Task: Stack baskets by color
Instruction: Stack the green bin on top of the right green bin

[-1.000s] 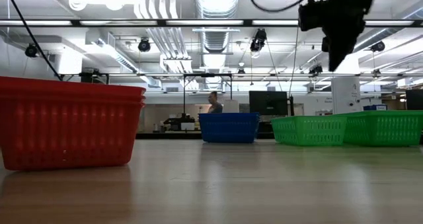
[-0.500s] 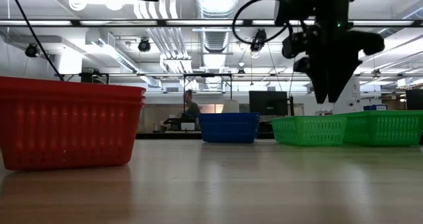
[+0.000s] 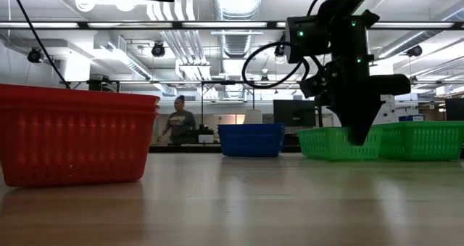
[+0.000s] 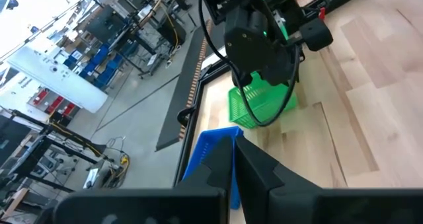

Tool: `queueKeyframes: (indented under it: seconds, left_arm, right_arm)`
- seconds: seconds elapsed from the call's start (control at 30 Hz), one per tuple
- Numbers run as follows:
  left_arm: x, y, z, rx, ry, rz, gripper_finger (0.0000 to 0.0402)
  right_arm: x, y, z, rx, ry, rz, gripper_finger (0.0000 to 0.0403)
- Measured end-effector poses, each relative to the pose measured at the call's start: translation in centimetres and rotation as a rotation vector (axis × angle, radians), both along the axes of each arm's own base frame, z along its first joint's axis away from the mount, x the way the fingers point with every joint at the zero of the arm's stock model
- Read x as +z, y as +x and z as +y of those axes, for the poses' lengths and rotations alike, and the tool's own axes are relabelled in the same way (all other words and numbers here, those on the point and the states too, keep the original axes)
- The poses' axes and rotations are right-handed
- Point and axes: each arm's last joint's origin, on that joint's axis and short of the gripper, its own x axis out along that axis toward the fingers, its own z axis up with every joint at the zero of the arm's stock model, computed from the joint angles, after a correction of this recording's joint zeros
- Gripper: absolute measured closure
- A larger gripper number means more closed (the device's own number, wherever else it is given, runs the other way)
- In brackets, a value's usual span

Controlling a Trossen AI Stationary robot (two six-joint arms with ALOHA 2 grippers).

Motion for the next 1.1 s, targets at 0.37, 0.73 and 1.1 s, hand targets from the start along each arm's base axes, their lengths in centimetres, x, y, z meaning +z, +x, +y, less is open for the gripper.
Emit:
queueKeyframes:
  seconds: [0.37,0.73,1.1]
  left_arm:
    - [-0.1,0.1,0.0,0.0,0.0,0.003,0.0402]
    - [0.0,0.1,0.0,0.001,-0.002,-0.001,0.0402]
    - [0.0,0.1,0.0,0.001,-0.005,-0.003,0.0402]
  right_arm:
    - [1.3,-0.2,0.0,-0.014,-0.001,-0.002,0.0394]
    - [9.5,-2.9,0.7,-0.149,-0.07,-0.059,0.0394]
    - [9.0,-10.7,1.6,-0.176,-0.05,-0.082,0.0394]
